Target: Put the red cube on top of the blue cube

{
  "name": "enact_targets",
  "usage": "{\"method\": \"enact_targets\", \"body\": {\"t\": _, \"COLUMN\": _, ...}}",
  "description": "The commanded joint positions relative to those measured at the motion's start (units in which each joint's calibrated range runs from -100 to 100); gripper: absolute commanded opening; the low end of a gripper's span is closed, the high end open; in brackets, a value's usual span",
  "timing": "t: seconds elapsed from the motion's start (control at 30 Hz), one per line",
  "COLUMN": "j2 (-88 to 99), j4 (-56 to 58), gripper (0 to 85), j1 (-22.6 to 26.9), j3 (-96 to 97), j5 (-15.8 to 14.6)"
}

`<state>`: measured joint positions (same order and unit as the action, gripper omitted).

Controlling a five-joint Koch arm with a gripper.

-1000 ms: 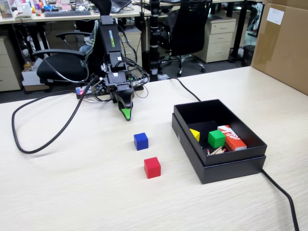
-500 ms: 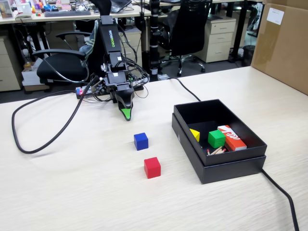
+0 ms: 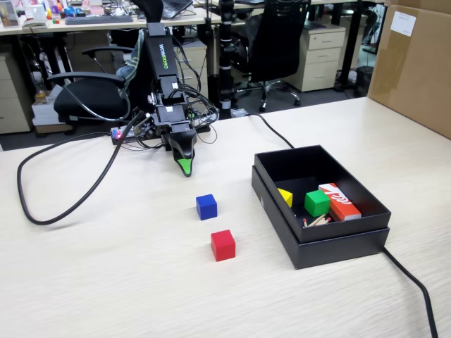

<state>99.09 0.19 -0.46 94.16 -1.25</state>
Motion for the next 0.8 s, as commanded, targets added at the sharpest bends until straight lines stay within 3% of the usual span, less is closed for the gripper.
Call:
{"method": "enact_targets", "body": {"t": 0.0, "j2": -0.4, "j4": 5.1, "gripper": 47.9, "j1": -0.5, "j3": -3.0, "j5": 0.0}}
{"method": "enact_targets", "body": {"t": 0.4, "j2": -1.7, "j4": 29.9, "gripper": 47.7, "j1": 1.4, "j3": -32.3, "j5": -1.8}}
{"method": "enact_targets", "body": {"t": 0.77, "j2": -25.7, "j4": 42.9, "gripper": 47.2, "j1": 1.7, "j3": -68.5, "j5": -1.8}}
